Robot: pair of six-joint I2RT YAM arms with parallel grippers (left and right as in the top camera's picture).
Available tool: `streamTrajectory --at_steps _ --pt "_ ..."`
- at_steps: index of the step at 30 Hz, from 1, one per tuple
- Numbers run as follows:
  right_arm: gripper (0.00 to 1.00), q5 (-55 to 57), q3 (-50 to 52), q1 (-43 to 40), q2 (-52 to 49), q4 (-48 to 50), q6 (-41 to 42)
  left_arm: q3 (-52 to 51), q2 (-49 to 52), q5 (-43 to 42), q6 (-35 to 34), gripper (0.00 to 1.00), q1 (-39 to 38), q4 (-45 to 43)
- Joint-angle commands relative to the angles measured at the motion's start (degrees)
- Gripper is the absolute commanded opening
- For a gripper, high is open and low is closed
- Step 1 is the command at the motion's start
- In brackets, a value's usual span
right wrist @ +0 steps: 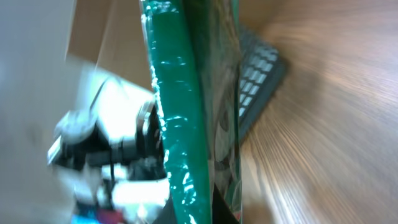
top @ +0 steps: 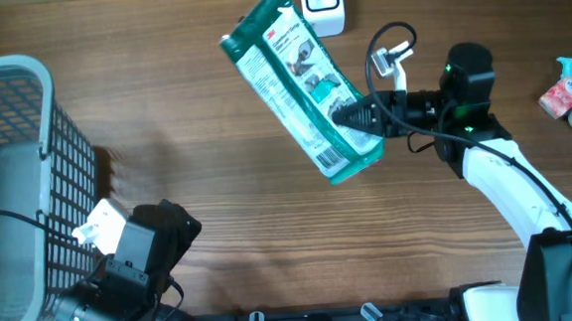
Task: Scan the item barcode
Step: 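Swing gloves pack past scanner to right table edge and release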
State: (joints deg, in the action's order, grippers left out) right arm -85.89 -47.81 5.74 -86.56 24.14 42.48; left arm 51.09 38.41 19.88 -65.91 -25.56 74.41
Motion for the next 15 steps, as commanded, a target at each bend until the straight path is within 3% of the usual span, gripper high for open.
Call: streamTrajectory --at_steps 1,4,8,10,12,15 --pt "0.05 -5.9 -0.3 0.3 1.0 6.3 -15.3 0.2 -0.2 1.2 -0.8 1.0 -0.4 0.0" --pt "0.05 9.5 -0.3 1.7 0.9 8.0 -27.8 0.2 -0.2 1.2 -0.8 1.0 -0.4 0.0" --pt "0.05 27.1 -0.9 4.9 0.9 8.4 -38.7 0.2 -0.2 1.2 -0.8 1.0 -0.4 0.0" --pt "0.05 38.4 -0.9 9.1 0.9 8.2 -51.5 0.2 -0.2 1.2 -0.8 1.0 -0.4 0.0" --pt "0.05 51.4 -0.9 12.7 0.8 8.1 -59.7 0.2 -0.2 1.2 -0.8 1.0 -0.4 0.0" --pt "0.05 62.5 -1.6 13.9 -0.3 8.2 -70.9 0.2 -0.2 1.2 -0.8 1.0 -0.4 0.0"
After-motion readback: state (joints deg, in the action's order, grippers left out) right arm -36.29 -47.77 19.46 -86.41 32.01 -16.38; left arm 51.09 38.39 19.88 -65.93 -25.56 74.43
